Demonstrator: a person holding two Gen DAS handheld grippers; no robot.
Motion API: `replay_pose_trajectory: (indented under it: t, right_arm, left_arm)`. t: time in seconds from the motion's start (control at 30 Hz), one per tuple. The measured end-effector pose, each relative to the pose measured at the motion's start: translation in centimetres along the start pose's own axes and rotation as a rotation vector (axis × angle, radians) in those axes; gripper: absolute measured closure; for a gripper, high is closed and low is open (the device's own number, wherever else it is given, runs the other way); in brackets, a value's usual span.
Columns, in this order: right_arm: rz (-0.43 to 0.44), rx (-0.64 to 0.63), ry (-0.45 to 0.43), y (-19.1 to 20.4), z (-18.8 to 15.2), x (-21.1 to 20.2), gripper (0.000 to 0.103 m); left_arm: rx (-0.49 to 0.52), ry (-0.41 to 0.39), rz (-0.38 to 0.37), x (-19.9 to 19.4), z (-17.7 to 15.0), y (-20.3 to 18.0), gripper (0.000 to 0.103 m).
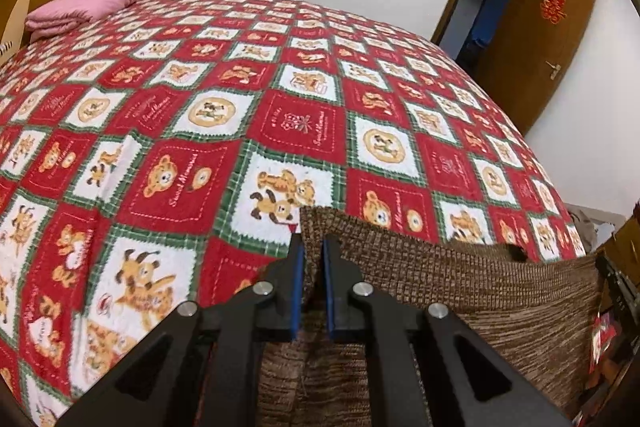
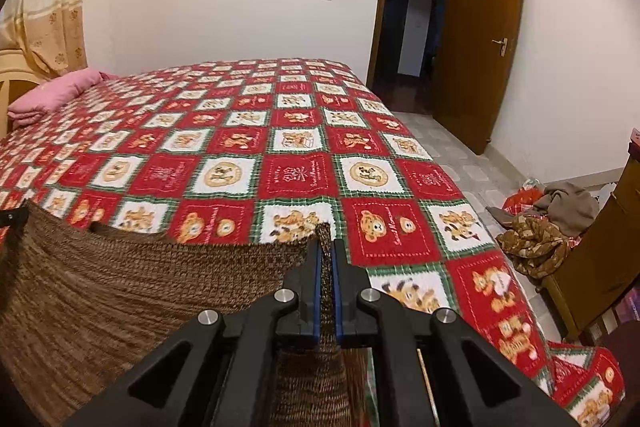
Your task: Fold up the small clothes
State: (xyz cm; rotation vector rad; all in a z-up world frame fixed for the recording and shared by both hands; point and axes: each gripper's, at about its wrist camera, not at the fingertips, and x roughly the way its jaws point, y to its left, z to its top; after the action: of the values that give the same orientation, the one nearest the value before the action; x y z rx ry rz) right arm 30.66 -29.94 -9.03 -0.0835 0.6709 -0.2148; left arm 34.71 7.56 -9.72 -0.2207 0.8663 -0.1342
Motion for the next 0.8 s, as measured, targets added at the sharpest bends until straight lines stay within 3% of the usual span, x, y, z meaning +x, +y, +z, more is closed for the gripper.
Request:
replay_pose_trajectory:
  t: [0.27,0.47,0.5,0.57,0.67,0.7,0.77,0.8]
  right_arm:
    - [-0.053,-0.021,0.100,0.6,-1.2,4.7,0.099]
    - [-0.102,-0.069,0.199,1.3,-1.7,6.5,0.098]
    - [-0.119,-0.076,0.197,1.4,-1.7,6.5,0.095]
    - [-0.153,-0.082,0.194,1.5,-1.8,6.4,0.087]
    - [-0.114,-0.004,0.164,0.0,-1.6,5.3,0.071]
    - [-0.092,0.047,0.129,-0.8,-1.4,4.2,0.070]
    - [-0.085,0.136,0.045,-2.2,-1.3,1.2,0.070]
    - [-0.092,0.168,0.005,-2.6,-1.5,-0.7,0.068]
  left_arm:
    - [0.014,0.046,0.069,3.9,-0.2,-0.4,0.093]
    - [0.048,0.050,0.124,4.3,-0.4,-0.8,0.083]
    - [0.051,0.049,0.134,4.3,-0.4,-0.8,0.080]
    - [0.055,0.047,0.159,3.8,-0.7,-0.9,0.064]
    - [0.067,0.028,0.163,2.0,-1.2,-0.9,0.057]
    - [0.085,0.012,0.173,1.1,-1.5,-1.2,0.054]
    - [0.143,-0.024,0.193,-1.1,-2.2,-1.9,0.036]
    - [0.176,-0.050,0.202,-2.4,-2.8,-2.4,0.034]
